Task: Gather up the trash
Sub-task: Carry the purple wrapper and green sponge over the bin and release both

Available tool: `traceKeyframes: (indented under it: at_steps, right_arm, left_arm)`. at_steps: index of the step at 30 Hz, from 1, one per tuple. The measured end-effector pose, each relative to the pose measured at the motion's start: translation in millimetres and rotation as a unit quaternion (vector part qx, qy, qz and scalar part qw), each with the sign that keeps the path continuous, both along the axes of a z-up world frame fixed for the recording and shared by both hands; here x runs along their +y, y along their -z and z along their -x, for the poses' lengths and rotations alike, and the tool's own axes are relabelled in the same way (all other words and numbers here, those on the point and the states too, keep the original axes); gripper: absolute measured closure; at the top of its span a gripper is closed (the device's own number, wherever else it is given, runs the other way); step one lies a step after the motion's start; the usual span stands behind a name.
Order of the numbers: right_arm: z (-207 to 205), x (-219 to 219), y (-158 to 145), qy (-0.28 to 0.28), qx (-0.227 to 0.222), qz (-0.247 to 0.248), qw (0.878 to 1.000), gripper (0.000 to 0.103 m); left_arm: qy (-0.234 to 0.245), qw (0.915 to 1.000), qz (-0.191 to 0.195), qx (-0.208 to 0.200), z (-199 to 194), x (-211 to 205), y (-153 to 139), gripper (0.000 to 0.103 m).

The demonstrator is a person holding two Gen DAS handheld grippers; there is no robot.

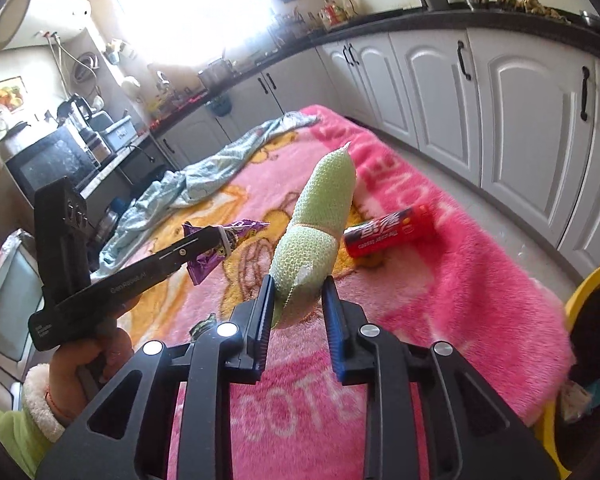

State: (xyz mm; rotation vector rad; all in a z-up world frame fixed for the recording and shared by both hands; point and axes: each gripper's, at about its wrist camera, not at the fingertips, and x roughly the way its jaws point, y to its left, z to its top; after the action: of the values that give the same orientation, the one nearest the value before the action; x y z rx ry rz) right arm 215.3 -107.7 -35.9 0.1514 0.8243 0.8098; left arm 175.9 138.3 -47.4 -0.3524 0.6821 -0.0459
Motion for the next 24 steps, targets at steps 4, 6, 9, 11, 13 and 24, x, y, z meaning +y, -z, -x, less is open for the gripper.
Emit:
traceKeyframes:
  at_steps: [4, 6, 9, 11, 13, 24]
  right_arm:
    - [7.1, -27.5, -9.3, 0.017, -0.011, -0.005, 1.000, 0.080]
    - [10.0, -46.0, -12.9, 0.031, -0.015, -0.004, 0.999, 0.080]
    - [12.4, -70.9, -16.3, 0.052, -0.016, -0.004, 0.999, 0.080]
    - [13.4, -86.5, -18.9, 0.066, -0.020, -0.001, 0.998, 0.080]
    - [14.4, -100.4, -19.8, 0.078, -0.020, 0.000, 0.997, 0.080]
    - [24.3, -172.5, -15.7, 0.134, -0.019, -0.001, 0.991, 0.080]
  left_arm:
    - [0.026, 0.9996, -0.004, -0.005, -2.9, -23.9, -6.3, 0.095]
    - [0.041, 0.9991, -0.006, -0.009, -5.4, -39.4, -10.3, 0.095]
    - [0.062, 0.9979, -0.010, -0.015, -10.2, -61.1, -15.2, 0.095]
    - [0.075, 0.9969, -0.011, -0.020, -13.1, -76.2, -18.6, 0.095]
    - [0.089, 0.9956, -0.015, -0.023, -15.3, -91.3, -21.1, 0.095]
    - [0.156, 0.9866, -0.035, -0.032, -23.0, -164.5, -28.8, 0.095]
